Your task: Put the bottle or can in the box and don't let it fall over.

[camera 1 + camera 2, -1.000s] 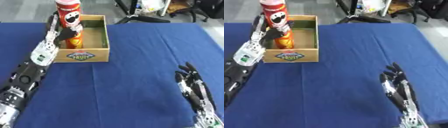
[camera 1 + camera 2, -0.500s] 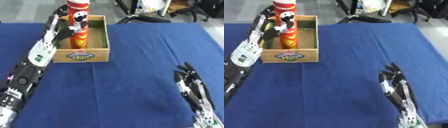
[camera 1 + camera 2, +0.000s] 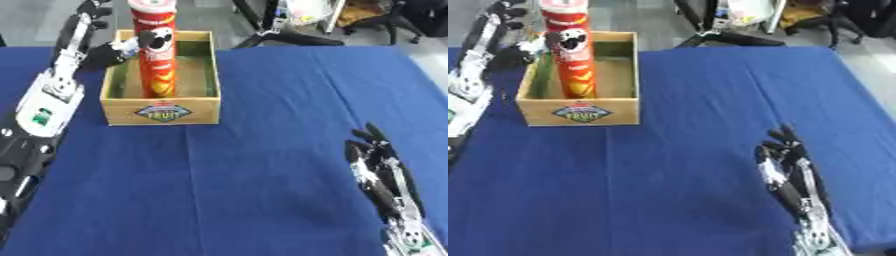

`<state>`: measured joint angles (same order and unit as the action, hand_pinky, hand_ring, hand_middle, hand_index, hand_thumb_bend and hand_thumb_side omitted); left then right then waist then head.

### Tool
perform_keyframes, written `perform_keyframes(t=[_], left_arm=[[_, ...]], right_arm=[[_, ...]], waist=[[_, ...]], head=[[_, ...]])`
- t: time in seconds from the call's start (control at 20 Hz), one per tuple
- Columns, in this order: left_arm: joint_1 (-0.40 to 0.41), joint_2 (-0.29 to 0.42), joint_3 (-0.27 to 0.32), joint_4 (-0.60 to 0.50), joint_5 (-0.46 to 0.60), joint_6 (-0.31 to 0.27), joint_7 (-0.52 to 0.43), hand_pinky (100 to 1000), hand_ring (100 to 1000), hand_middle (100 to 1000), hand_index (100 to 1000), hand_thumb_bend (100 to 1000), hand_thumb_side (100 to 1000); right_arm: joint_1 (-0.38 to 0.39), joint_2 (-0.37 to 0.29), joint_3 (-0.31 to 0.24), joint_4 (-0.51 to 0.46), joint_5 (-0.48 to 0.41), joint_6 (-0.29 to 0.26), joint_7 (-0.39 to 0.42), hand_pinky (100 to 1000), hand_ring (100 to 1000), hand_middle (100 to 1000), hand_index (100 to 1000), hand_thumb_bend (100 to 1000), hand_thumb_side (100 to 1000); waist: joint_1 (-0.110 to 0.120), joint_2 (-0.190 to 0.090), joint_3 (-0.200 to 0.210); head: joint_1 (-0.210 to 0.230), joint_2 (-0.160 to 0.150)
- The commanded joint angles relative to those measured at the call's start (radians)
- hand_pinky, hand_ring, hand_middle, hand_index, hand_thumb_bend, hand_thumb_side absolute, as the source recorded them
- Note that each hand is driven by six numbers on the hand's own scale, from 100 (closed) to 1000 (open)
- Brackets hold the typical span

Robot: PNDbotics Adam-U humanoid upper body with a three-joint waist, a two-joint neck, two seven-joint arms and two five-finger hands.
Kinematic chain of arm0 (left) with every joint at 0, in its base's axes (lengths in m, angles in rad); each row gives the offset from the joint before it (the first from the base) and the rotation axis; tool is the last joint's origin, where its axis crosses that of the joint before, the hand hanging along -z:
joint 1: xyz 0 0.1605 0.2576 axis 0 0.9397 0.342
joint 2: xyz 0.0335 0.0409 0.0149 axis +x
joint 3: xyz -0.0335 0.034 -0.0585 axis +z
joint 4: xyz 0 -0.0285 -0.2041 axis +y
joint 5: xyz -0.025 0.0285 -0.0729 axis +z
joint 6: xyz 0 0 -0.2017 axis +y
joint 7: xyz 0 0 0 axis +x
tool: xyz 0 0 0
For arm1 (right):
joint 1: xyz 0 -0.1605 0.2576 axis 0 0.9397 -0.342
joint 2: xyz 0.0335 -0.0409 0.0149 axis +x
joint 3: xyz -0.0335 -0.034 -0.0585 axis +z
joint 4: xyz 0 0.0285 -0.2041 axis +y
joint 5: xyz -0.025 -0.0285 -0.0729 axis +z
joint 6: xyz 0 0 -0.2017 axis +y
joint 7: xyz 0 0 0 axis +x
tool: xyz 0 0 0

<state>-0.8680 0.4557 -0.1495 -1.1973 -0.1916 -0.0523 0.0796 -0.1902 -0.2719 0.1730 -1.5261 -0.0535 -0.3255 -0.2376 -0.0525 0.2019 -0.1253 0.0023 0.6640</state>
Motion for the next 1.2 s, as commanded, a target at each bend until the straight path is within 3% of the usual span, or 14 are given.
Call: perform_keyframes(t=[0.05, 0.3, 0.5, 0.55, 0.6, 0.65, 0.7, 1.2], left_arm=[[0.047, 0.074, 0.02, -0.174, 0.071, 0.042, 0.004, 880, 920, 918, 963, 742, 588], [0.235, 0.134, 0.071, -0.392, 0.212, 0.087, 0.027, 868, 910, 909, 954, 705, 593], [0.379, 0.148, 0.118, -0.486, 0.266, 0.115, 0.066, 858, 902, 903, 949, 675, 612], [0.405, 0.145, 0.127, -0.498, 0.273, 0.119, 0.071, 853, 897, 902, 947, 602, 612], [0.43, 0.14, 0.137, -0.507, 0.278, 0.119, 0.077, 852, 896, 900, 948, 665, 618], [0.452, 0.134, 0.146, -0.511, 0.283, 0.118, 0.083, 849, 894, 901, 947, 614, 603], [0.473, 0.126, 0.154, -0.513, 0.286, 0.117, 0.09, 848, 893, 898, 946, 658, 624], [0.576, 0.065, 0.172, -0.534, 0.287, 0.067, 0.076, 839, 879, 892, 947, 634, 641]], right_arm=[[-0.003, -0.024, -0.013, -0.01, 0.004, -0.004, -0.005, 848, 824, 854, 1000, 325, 539], [0.0, -0.028, -0.019, -0.011, 0.007, -0.006, -0.01, 848, 824, 854, 1000, 324, 540], [0.002, -0.031, -0.024, -0.01, 0.008, -0.008, -0.014, 848, 824, 854, 1000, 324, 539], [0.002, -0.032, -0.025, -0.01, 0.009, -0.008, -0.015, 848, 824, 854, 1000, 337, 533], [0.002, -0.032, -0.026, -0.011, 0.009, -0.008, -0.016, 848, 824, 854, 1000, 324, 539], [0.002, -0.032, -0.026, -0.011, 0.009, -0.009, -0.016, 848, 824, 854, 1000, 326, 544], [0.003, -0.033, -0.026, -0.011, 0.009, -0.009, -0.017, 848, 824, 854, 1000, 325, 540], [0.006, -0.033, -0.033, -0.013, 0.012, -0.013, -0.034, 846, 822, 849, 1000, 326, 538]], waist=[[0.003, -0.024, 0.009], [0.004, -0.026, 0.036], [0.004, -0.027, 0.059], [0.003, -0.028, 0.065], [0.003, -0.028, 0.07], [0.003, -0.029, 0.074], [0.003, -0.03, 0.078], [0.002, -0.035, 0.092]], head=[[-0.011, -0.016], [-0.02, -0.013], [-0.028, -0.012], [-0.028, -0.011], [-0.028, -0.01], [-0.027, -0.009], [-0.027, -0.008], [-0.03, 0.002]])
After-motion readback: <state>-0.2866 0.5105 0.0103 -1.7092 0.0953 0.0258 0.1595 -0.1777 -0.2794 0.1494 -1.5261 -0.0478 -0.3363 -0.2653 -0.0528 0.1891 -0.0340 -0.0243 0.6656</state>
